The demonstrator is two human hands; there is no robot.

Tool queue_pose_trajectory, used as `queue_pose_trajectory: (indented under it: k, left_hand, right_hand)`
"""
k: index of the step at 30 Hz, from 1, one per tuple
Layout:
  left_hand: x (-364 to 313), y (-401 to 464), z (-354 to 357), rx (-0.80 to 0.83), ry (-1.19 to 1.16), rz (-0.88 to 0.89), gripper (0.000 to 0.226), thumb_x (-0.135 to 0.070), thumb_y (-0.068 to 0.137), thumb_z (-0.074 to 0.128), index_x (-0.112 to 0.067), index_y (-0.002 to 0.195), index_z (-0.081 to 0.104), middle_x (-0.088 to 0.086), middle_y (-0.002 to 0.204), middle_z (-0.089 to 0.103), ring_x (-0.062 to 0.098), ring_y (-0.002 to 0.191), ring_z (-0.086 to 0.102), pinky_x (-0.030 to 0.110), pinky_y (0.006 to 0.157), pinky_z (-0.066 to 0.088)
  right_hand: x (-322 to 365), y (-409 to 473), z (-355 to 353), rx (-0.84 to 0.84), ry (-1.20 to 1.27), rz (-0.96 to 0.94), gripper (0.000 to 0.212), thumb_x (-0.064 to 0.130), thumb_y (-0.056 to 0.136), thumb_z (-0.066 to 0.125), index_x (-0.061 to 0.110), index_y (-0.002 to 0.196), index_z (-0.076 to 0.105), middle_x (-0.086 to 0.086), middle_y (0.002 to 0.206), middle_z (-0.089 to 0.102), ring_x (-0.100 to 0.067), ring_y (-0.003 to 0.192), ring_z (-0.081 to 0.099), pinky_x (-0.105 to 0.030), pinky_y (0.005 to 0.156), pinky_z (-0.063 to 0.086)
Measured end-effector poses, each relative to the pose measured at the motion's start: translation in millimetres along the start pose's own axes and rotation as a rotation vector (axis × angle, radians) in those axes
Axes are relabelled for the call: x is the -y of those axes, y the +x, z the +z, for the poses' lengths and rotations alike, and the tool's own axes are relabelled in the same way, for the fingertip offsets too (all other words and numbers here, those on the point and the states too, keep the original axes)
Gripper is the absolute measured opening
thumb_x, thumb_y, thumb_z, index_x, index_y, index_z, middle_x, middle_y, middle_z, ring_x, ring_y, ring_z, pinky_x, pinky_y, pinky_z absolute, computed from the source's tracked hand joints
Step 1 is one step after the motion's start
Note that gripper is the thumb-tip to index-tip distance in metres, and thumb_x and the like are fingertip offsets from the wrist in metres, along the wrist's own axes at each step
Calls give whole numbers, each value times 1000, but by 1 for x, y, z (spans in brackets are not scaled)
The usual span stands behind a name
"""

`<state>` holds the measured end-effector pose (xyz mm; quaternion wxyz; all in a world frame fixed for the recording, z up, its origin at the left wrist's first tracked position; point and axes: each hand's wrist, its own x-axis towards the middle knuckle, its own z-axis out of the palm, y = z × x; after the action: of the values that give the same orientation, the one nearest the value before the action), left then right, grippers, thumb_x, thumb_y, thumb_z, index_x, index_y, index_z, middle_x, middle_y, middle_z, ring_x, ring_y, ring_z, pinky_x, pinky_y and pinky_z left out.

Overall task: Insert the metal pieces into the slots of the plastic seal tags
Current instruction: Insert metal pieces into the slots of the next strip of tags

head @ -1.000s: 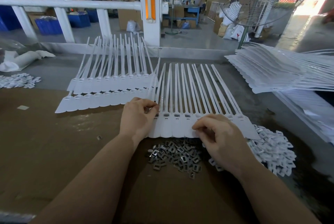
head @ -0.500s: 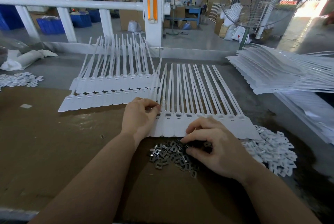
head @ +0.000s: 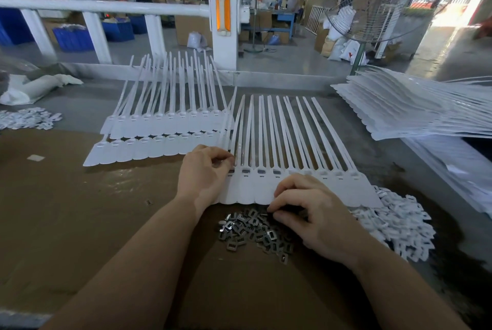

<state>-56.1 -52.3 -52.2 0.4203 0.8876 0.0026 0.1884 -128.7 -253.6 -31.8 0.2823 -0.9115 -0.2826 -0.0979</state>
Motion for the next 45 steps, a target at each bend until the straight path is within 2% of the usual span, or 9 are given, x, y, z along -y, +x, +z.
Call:
queue_pose_trajectory:
  k: [9,16,23,29,32,37,45]
  left_hand:
    - [0,-1,-1,11,-3,0,11,-21,87,65,-19,95,72,-9,94,53,-6,74,47,-8,65,31]
    - [-1,-1,-1,11,2,3,10,-21,87,66,-19,94,72,-11,91,51,-6,74,47,-7,65,31]
    - [-2,-1,-2,11,6,0,10,-21,87,66,-19,95,72,-14,87,49,-6,73,47,-7,65,31]
    - [-2,-1,-1,12,-7,-8,8,-20,87,66,-20,93,72,-16,86,49,-6,74,48,-7,64,31]
    - [-2,-1,-1,14,-13,-16,8,-20,87,66,-20,92,72,-19,85,48,-6,74,48,-7,64,30]
    - [-1,0,-1,14,-6,-12,8,-21,87,66,-21,92,72,-19,84,48,-6,73,47,-8,64,30]
    - [0,0,-1,26,-6,-7,5,-22,87,66,-24,89,70,-17,86,49,-6,74,48,-8,64,30]
  right_hand:
    - [0,1,1,6,3,10,4,21,80,71,23,84,70,15,96,55,1,97,45,-26,90,40]
    - [0,-1,0,47,-32,1,16,32,81,68,28,96,71,18,100,52,3,99,41,-22,91,36]
    - [1,0,-1,45,7,23,1,23,80,70,24,81,70,18,96,53,5,97,41,-20,89,35]
    - [1,2,-4,8,79,43,11,20,88,61,19,90,72,14,94,59,0,96,49,-21,89,40]
    - [2,1,-5,17,109,47,9,23,84,67,23,90,73,16,94,58,0,97,50,-14,93,32]
    - [4,-1,-8,130,103,57,27,42,71,76,32,96,72,24,102,53,5,104,41,-28,94,34]
    - [5,-1,-8,204,99,32,25,45,67,77,38,91,72,27,109,49,7,105,38,-25,94,31]
